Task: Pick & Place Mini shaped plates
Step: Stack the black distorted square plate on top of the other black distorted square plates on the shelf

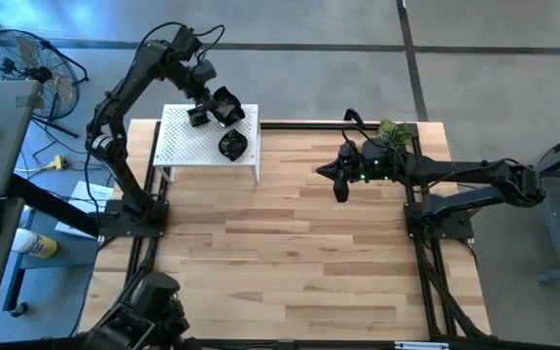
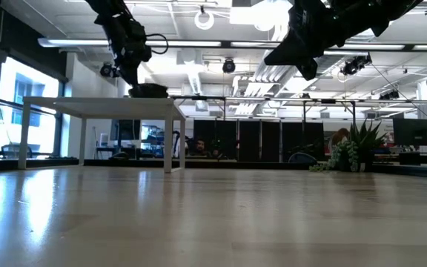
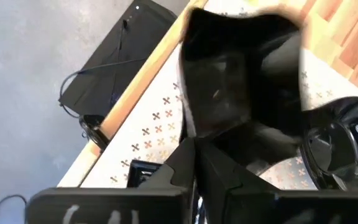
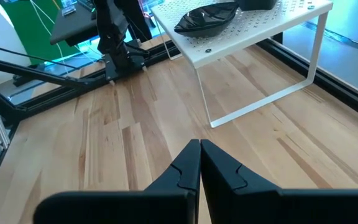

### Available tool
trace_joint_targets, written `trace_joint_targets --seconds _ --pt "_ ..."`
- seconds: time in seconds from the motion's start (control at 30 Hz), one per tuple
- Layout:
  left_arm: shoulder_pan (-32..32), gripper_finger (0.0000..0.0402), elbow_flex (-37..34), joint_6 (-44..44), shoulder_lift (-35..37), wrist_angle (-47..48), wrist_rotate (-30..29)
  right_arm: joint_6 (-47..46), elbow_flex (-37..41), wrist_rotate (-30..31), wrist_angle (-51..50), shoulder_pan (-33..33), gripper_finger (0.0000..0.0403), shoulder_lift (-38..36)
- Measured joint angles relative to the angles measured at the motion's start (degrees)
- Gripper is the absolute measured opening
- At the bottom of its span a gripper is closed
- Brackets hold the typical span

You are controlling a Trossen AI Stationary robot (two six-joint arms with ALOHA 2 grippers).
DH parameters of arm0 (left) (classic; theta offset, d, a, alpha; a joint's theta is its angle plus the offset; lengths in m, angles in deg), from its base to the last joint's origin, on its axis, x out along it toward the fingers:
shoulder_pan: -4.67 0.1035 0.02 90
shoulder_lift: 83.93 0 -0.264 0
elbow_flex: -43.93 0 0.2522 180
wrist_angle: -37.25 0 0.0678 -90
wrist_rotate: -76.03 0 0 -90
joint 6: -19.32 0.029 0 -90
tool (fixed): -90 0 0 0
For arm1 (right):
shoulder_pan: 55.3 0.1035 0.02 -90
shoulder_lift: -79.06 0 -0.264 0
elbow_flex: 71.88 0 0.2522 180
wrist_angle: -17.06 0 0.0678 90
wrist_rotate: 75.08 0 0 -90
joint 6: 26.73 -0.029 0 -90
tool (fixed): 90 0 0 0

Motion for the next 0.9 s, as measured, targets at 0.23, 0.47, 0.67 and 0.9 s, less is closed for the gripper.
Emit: trace_joint_targets --seconds 0.23,0.47,0.67,0.9 --pt "-1.24 0.0052 0.0 0.96 0.0 -0.44 -0.32 0.0 0.0 -0.02 0.02 0.0 0.0007 0.0" --pt "-2.38 0.0082 0.76 0.66 0.0 -0.64 -3.24 0.0 0.0 -0.02 0.0 0.0 0.0007 0.0" --pt "-2.27 0.0075 3.09 -1.47 0.31 -1.24 -2.68 0.0 0.01 -0.06 0.01 0.0 0.0007 0.0" --pt "-2.25 0.0015 2.56 -3.02 0.19 -0.77 -3.84 -0.02 0.0 -0.09 0.02 0.0 0.0007 -0.02"
